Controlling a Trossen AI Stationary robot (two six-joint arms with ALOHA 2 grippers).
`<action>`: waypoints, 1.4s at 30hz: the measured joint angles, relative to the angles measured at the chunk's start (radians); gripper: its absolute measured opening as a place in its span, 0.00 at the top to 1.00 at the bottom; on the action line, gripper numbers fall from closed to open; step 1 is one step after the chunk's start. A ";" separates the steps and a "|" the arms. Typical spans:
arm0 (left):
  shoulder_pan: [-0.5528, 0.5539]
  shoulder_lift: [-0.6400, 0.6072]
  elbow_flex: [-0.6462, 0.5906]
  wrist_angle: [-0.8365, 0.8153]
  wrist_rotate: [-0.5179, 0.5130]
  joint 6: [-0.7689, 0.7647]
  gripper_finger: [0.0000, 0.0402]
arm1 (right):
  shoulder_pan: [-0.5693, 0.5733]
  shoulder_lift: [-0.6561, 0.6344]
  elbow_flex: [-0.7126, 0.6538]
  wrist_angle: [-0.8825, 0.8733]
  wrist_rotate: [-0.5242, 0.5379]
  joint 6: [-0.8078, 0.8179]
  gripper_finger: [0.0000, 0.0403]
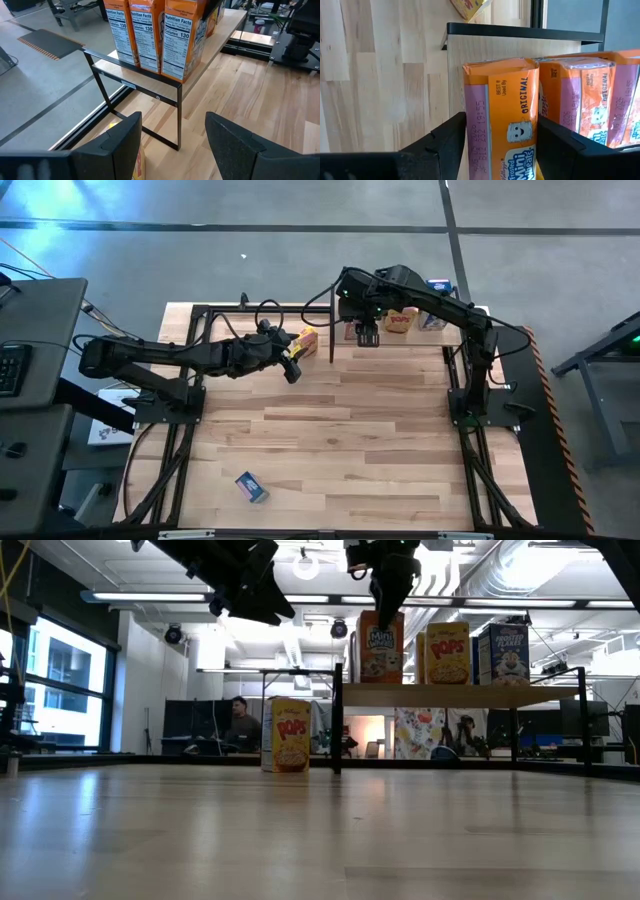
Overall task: Stack cereal on shelf
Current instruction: Put the orange cereal box on the shelf aligned with the other orange cereal boxes, then put the blue cereal box on the shelf aligned with the other blue cereal boxes
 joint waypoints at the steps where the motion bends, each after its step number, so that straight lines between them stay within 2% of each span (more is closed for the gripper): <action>1: 0.000 0.000 0.000 0.000 0.000 0.000 0.48 | 0.000 0.000 0.000 0.000 -0.001 0.000 0.50; 5: 0.000 0.000 0.000 0.000 0.000 0.000 0.48 | 0.000 0.000 0.000 0.002 -0.003 0.000 0.48; 13: 0.000 0.000 0.000 0.000 0.000 0.000 0.48 | 0.000 0.000 0.001 -0.002 0.031 0.010 0.28; 27: 0.000 0.000 0.000 0.000 0.000 0.000 0.48 | 0.012 -0.080 0.002 -0.002 0.049 0.000 0.27; 42: 0.000 0.000 0.000 0.000 0.000 0.000 0.48 | 0.111 -0.220 0.002 0.005 0.058 0.051 0.27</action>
